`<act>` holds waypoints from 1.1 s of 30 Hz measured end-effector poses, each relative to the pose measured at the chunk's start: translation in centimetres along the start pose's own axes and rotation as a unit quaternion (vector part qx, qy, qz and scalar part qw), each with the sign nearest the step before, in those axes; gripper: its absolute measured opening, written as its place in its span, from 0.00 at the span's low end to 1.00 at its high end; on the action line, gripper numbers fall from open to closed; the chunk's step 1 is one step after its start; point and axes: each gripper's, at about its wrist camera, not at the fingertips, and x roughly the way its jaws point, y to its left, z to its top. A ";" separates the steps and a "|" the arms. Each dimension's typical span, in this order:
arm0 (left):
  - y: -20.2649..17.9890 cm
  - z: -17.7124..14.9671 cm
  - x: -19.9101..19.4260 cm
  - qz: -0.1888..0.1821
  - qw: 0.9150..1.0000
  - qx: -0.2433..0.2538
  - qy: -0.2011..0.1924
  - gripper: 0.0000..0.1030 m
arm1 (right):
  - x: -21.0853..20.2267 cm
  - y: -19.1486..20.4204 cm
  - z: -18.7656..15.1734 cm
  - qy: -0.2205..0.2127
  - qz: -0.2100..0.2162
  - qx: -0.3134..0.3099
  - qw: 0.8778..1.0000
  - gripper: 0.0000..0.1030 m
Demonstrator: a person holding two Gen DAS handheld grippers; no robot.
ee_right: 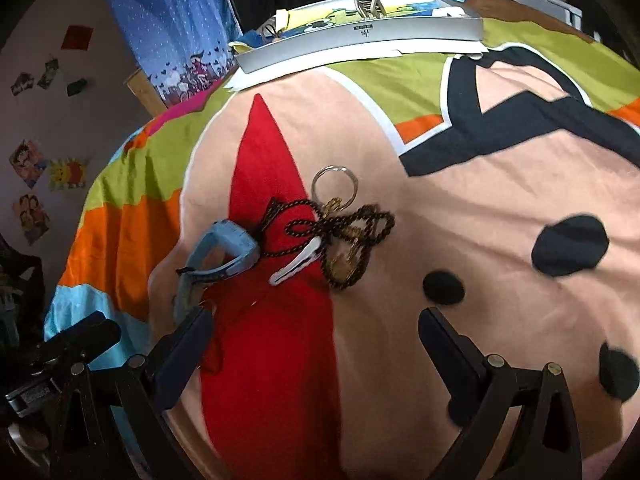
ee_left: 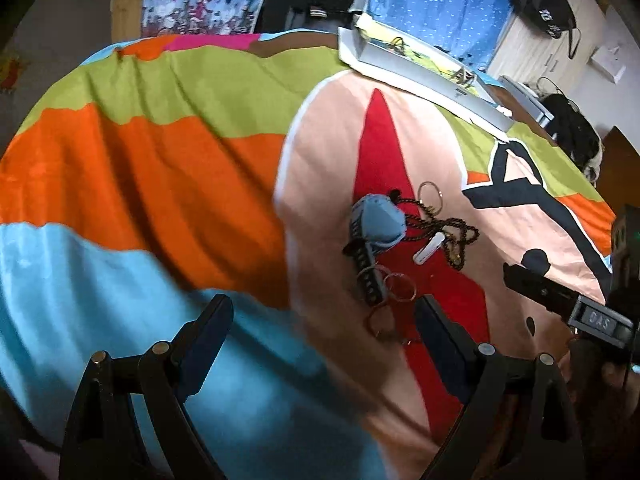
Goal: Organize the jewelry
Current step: 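Grasp the light-blue watch with the left gripper, then grasp the black bead necklace with the right gripper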
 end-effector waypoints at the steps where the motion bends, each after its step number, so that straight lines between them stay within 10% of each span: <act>1: -0.2 0.3 0.4 -0.003 1.000 0.005 0.001 0.86 | 0.3 -0.2 0.5 0.004 -0.002 -0.006 1.000 1.00; 12: -0.7 4.4 5.5 -0.014 0.999 0.036 -0.001 0.73 | 3.8 -3.7 4.5 0.027 -0.003 -0.009 1.000 1.00; 16: -1.1 5.1 7.6 -0.021 0.998 0.053 0.013 0.60 | 5.4 -4.2 4.8 0.040 -0.001 -0.003 0.999 0.70; 22: -1.7 5.5 10.0 -0.028 0.997 0.060 0.040 0.38 | 7.0 -3.2 5.3 0.033 -0.052 -0.049 0.997 0.51; 33: -1.0 5.2 10.2 -0.039 0.997 0.036 0.048 0.15 | 9.7 -0.6 4.3 0.042 -0.168 -0.163 0.971 0.40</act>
